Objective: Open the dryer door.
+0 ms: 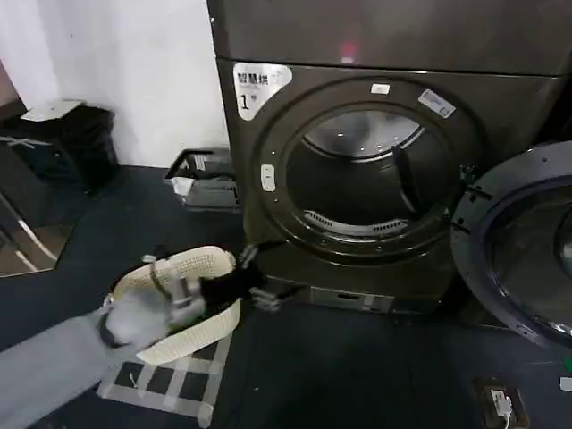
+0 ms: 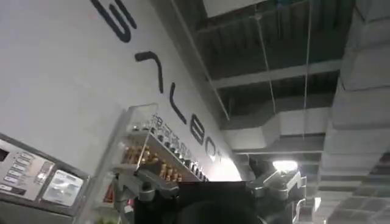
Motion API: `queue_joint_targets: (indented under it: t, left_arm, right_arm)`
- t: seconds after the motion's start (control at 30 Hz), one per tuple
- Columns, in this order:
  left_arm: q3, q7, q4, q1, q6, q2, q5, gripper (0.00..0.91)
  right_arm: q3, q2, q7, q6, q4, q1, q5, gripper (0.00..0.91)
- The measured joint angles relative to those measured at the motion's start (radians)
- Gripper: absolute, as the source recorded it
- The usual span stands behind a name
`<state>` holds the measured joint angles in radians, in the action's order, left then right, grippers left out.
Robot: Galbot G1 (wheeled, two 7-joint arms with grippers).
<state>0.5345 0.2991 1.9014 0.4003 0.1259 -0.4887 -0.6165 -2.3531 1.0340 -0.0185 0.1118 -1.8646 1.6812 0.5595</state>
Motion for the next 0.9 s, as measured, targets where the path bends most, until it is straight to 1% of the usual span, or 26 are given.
queue_joint_targets:
  t: [0.17,0.27,0.43,0.57,0.73,0.9]
  left_arm:
    - [-0.07,0.052,0.015,0.081,-0.048,0.119,0.062,0.907]
    - [-0.099,0.056,0.024,0.117,-0.067,0.182,0.085,0.907]
    - [-0.135,0.055,0.042,0.157,-0.125,0.271,0.108,0.907]
    - [-0.15,0.068,0.053,0.17,-0.171,0.336,0.162,0.907]
    - [-0.154,0.103,0.038,0.177,-0.177,0.402,0.208,0.907]
    - [-0.155,0.119,0.006,0.183,-0.196,0.447,0.25,0.907]
  right_arm:
    - [-0.017,-0.001,0.002,0.003,-0.011,-0.002,-0.017,0.907]
    - [-0.027,-0.003,0.004,0.003,-0.007,-0.002,-0.035,0.907]
    - [-0.037,-0.004,0.005,0.002,0.002,-0.001,-0.036,0.907]
    - [-0.035,-0.002,0.003,0.001,0.004,-0.003,-0.036,0.907]
    - [-0.033,-0.003,0.001,0.0,0.008,-0.003,-0.032,0.907]
    - [-0.03,-0.003,-0.001,0.0,0.0,-0.001,-0.029,0.907]
